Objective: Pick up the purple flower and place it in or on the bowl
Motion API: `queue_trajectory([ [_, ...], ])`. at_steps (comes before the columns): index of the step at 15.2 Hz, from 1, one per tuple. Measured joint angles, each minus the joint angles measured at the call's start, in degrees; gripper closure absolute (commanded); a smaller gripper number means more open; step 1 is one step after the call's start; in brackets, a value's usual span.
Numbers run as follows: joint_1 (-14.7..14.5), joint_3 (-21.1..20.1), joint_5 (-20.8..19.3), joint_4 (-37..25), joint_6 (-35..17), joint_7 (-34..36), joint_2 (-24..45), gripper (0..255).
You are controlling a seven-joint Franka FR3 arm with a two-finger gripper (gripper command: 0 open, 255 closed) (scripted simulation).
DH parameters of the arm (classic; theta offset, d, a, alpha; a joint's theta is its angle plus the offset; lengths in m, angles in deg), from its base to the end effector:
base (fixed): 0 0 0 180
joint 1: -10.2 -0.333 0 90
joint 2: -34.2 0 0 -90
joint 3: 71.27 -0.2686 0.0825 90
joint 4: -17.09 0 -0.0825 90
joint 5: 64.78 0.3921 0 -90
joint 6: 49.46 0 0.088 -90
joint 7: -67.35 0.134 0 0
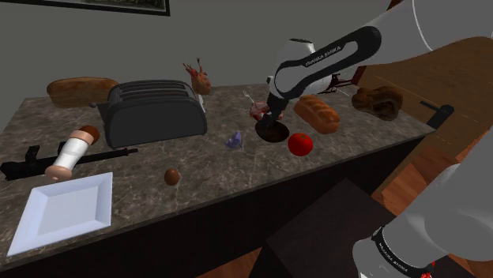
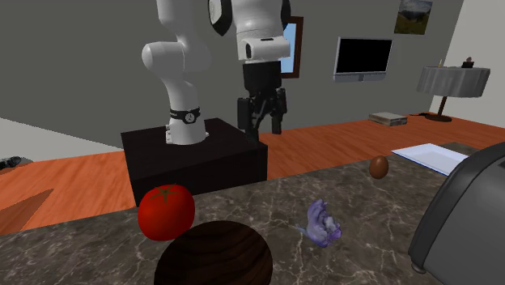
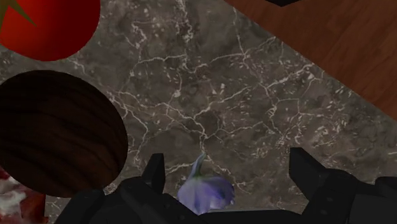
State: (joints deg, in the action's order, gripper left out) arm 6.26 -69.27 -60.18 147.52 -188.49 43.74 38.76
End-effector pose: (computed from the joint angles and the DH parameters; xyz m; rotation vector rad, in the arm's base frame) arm 0.5361 0.0197 0.2479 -3.0434 -0.5969 -0.1227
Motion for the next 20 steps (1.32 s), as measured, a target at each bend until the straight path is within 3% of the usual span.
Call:
queue_trajectory([
  [6,-0.4,-2.1,3.7,-9.5,-6.0,-4.0,12.6,0],
  [12,0.4,-4.3,5.9,-20.3,-8.8,-7.9,23.6,0],
  [20,0.1,-4.8,6.2,-23.6,-11.7,-8.3,29.4,0],
])
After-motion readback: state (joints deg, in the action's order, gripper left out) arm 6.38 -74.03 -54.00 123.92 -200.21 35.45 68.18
